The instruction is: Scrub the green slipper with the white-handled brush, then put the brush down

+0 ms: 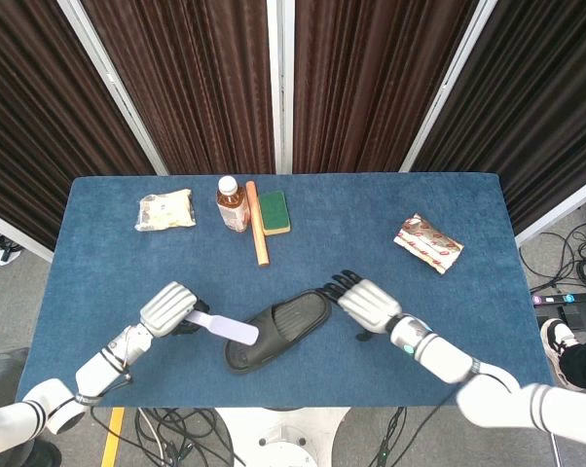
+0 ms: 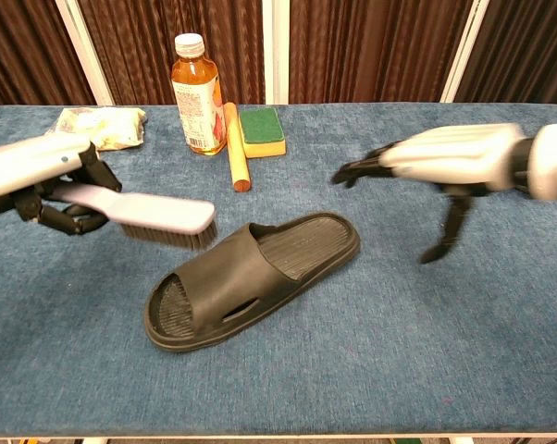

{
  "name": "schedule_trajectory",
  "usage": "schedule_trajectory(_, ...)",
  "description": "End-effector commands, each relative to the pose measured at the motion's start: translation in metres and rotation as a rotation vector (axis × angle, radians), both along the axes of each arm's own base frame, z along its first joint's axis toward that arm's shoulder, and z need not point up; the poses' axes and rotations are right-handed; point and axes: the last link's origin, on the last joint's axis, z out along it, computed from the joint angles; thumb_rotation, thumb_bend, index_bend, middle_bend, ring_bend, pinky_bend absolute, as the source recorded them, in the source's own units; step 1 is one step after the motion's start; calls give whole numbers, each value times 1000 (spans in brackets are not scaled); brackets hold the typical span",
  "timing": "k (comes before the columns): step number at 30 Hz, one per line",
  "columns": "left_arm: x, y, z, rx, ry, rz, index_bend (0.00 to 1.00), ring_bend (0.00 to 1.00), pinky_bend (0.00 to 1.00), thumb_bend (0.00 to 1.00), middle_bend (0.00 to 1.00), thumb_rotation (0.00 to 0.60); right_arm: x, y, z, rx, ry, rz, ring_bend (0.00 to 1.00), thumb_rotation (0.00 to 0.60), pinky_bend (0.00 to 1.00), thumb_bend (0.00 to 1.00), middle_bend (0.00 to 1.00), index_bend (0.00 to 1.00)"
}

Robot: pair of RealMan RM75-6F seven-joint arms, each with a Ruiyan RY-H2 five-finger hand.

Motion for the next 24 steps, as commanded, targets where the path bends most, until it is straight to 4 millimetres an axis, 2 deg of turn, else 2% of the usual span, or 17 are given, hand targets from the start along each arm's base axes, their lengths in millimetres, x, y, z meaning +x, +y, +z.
schedule_trajectory(1, -1, -7, -6, 2, 15, 1, 1000, 1000, 1000, 852, 1000, 600, 18, -15, -31, 25, 49, 33, 0, 600, 0, 10, 86, 0)
schedule_trajectory(8, 0, -10, -11, 12, 27, 17, 1000, 1000, 1000, 852, 1000, 600, 33, -29, -63, 31, 96, 42, 0, 600, 0, 46, 82, 0)
schedule_trajectory(10, 3, -10, -13, 10, 24, 18, 1000, 1000, 1000, 852, 1000, 600, 35, -30, -68, 35, 105, 40, 0, 600, 0, 75, 122, 11)
schedule_trajectory(17, 10, -12, -28, -13, 44, -1, 1000, 1000, 1000, 851, 1000, 600, 39, -32, -75, 17, 131, 63, 136, 600, 84, 228, 319, 255)
schedule_trajectory(24, 11, -10, -43, 20, 117, -37, 1000, 1000, 1000, 852, 1000, 600, 41, -31, -73, -4, 112, 67, 224, 600, 210, 297, 392, 365)
